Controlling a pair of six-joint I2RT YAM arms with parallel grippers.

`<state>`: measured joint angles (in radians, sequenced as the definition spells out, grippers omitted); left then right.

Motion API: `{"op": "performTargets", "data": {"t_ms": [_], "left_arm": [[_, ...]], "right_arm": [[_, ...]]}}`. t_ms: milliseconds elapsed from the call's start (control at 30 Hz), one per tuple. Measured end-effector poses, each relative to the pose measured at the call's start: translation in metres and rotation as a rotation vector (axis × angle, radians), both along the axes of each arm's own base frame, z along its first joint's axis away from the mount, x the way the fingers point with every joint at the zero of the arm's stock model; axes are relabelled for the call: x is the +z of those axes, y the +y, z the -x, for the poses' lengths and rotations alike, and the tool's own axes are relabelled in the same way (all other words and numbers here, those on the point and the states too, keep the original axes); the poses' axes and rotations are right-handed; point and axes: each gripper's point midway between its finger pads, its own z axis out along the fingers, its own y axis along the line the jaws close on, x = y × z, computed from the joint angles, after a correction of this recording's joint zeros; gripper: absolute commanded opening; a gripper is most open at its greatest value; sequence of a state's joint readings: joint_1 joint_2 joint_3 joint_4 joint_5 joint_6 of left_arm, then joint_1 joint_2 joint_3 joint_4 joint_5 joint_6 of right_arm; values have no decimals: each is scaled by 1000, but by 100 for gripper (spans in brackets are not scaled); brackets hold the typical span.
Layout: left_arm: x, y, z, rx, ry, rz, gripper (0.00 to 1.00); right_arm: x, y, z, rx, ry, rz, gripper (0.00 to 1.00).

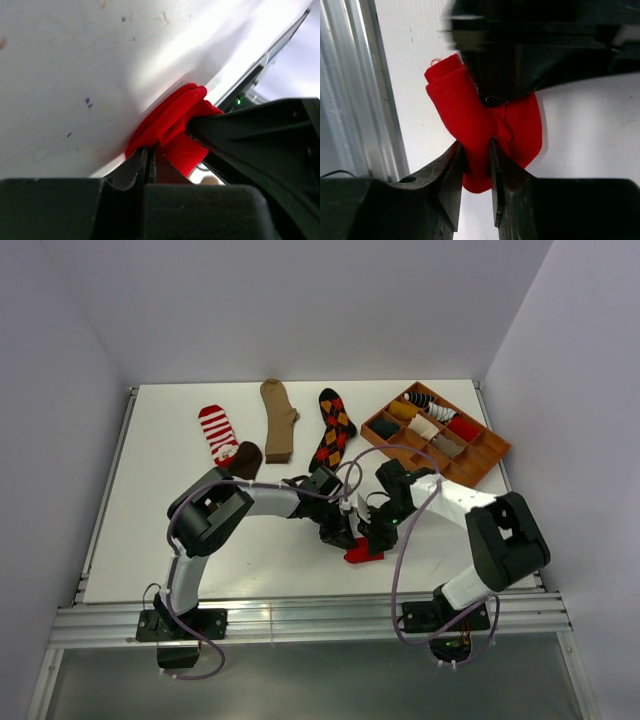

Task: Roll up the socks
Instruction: Roll the sock at the center of the board.

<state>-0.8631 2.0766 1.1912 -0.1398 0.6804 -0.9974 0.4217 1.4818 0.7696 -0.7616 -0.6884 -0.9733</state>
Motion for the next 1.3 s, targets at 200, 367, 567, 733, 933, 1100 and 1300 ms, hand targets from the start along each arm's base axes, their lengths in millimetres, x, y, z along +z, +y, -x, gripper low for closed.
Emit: {"op": "performTargets", "data": {"t_ms": [200,367,567,733,933,1100,1300], "left_arm": [[1,-1,-9,84,-58,2,1],[1,-2,-13,132,-82,18,7],[2,0,-22,188,-154,28,22],[5,5,-35,247,-251,29,35],[9,16,-49,282,-383,30,41],[13,24,-52,290,-468,51,47],[15,39,-46,273,-545,70,51]], "right_arm": [[-1,-1,-7,-67,185,21,26],[-1,-2,-9,-113,280,39,26],[-1,-3,-11,-140,297,63,25],[-1,-4,-14,-166,317,82,24],[-1,-5,-15,-191,349,110,24],[-1,-5,-15,-203,358,120,23],[-1,-6,-15,-218,371,133,23]]}}
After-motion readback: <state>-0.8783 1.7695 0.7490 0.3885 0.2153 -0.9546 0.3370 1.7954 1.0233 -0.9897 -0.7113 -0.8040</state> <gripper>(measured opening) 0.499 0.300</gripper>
